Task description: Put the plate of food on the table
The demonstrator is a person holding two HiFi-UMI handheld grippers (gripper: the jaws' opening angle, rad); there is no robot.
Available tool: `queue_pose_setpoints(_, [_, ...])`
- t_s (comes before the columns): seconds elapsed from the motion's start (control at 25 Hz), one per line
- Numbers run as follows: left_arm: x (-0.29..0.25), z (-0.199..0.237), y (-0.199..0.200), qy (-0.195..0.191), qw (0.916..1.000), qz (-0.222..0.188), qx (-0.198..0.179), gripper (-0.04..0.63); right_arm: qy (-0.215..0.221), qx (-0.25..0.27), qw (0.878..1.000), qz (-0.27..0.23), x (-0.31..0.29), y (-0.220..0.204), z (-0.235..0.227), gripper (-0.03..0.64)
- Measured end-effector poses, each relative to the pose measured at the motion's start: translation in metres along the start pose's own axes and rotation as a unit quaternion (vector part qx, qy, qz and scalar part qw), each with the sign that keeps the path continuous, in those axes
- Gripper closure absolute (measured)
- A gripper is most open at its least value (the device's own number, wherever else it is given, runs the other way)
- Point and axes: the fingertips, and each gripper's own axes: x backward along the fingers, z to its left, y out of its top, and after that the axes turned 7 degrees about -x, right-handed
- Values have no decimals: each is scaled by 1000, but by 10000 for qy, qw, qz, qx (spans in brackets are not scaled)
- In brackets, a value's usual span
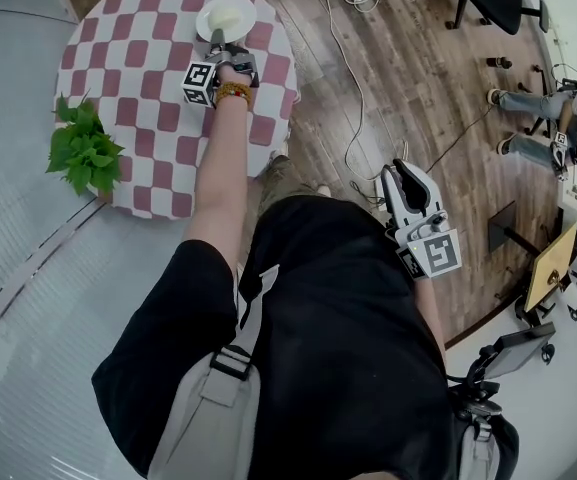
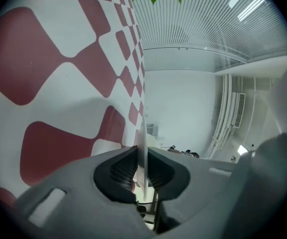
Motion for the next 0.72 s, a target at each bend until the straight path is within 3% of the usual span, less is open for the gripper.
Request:
queue_pose_setpoints(0.32, [2,37,-4,583,9981,153,103,572,-39,38,9999,110,0,-5,0,537])
queue_pose_setpoints(0.72, [5,44,-13,698,9954,624,223,553,109,81,9998,124,1,-10,4,537])
